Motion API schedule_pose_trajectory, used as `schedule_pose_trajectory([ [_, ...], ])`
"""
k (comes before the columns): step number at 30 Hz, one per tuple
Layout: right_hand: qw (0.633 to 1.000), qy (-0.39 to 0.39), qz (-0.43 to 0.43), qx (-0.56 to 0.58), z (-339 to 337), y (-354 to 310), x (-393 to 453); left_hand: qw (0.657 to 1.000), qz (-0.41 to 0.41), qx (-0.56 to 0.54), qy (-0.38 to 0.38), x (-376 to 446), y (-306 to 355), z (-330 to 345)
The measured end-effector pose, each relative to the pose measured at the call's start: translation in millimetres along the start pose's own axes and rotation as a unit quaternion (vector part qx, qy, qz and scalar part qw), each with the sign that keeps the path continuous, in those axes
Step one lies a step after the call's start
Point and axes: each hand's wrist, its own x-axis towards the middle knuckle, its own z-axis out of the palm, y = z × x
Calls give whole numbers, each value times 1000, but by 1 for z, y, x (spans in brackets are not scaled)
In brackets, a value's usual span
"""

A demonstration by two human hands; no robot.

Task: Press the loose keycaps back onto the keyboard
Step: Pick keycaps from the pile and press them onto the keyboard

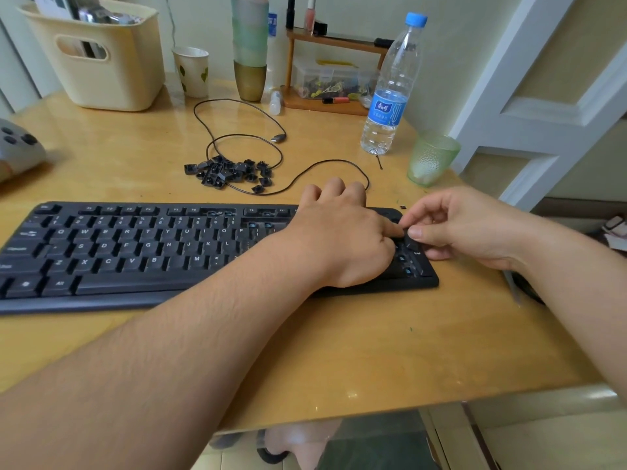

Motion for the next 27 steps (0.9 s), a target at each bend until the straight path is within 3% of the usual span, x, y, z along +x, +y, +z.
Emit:
schedule_pose_trajectory([
  [9, 999, 40, 17, 15, 3, 0, 7, 999, 38, -26, -14, -2, -2, -7],
  [21, 998, 34, -48, -3, 6, 5, -9, 999, 43, 0, -16, -1, 2, -2],
  [27, 998, 32, -7, 52, 4, 5, -1, 998, 19, -41, 42, 1, -10, -10],
])
